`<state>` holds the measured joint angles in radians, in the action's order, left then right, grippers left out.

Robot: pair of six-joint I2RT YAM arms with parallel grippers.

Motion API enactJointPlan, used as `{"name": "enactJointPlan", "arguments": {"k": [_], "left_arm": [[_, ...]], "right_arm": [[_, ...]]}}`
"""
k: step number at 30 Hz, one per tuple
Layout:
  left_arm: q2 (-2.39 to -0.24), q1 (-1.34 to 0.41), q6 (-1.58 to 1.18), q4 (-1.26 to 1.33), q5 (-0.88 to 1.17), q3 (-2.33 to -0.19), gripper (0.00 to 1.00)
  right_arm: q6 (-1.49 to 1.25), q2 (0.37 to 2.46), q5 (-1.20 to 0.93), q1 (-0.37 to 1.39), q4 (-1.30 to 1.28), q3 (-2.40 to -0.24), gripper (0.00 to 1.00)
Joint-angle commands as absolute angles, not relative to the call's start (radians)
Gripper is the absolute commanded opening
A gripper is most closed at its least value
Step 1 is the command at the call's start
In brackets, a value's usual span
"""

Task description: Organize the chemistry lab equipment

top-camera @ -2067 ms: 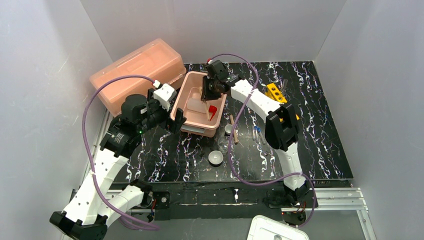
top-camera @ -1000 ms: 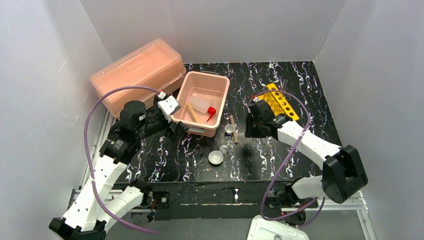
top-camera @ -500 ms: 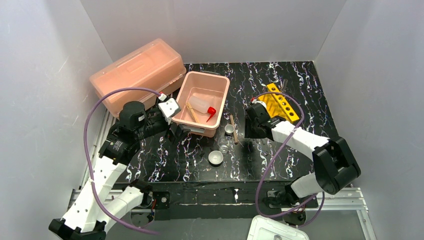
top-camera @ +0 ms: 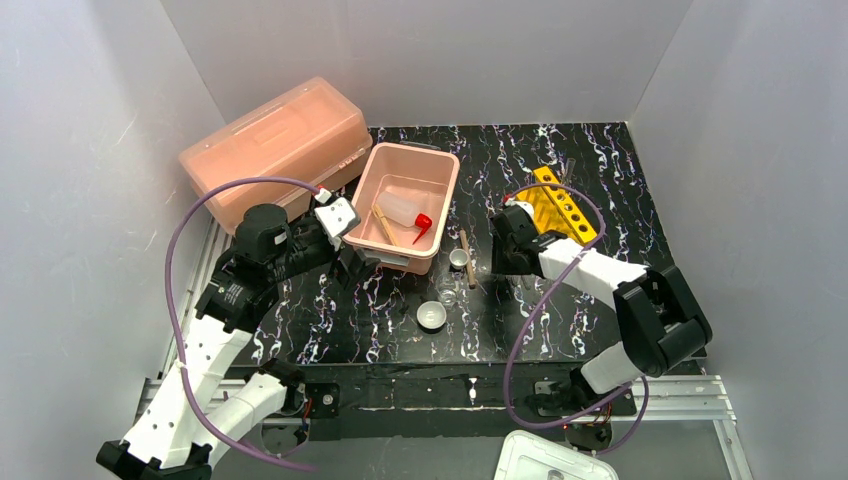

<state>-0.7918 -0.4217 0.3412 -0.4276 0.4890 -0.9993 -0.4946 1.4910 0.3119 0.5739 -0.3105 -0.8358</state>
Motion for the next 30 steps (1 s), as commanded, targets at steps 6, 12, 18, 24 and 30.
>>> {"name": "enactJointPlan", "arguments": {"k": [6, 12, 18, 24, 30], "left_arm": [[-0.776, -0.419, 0.357, -0.431, 0.493, -1.008, 0.98], [-0.775, -0.42, 0.365, -0.432, 0.481, -1.009, 0.98], [-0.777, -0.419, 0.372, -0.432, 0.48, -1.008, 0.98], [-0.778, -0.42, 0.381, -0.433, 0.529, -1.005, 0.98], [-0.786, -0.419, 0.397, -0.425, 0.527, -1.002, 0.98]], "right_arm": [[-0.498, 1.54, 0.316, 0.569, -0.267, -0.822, 0.48], [-0.505, 1.567, 0.296, 0.568, -0.255, -0.824, 0.45], [-0.511, 1.572, 0.279, 0.569, -0.252, -0.829, 0.35], [-0.502, 1.555, 0.283, 0.569, -0.255, -0.824, 0.22], [-0.49, 1.527, 0.268, 0.569, -0.258, -0.825, 0.12]]}}
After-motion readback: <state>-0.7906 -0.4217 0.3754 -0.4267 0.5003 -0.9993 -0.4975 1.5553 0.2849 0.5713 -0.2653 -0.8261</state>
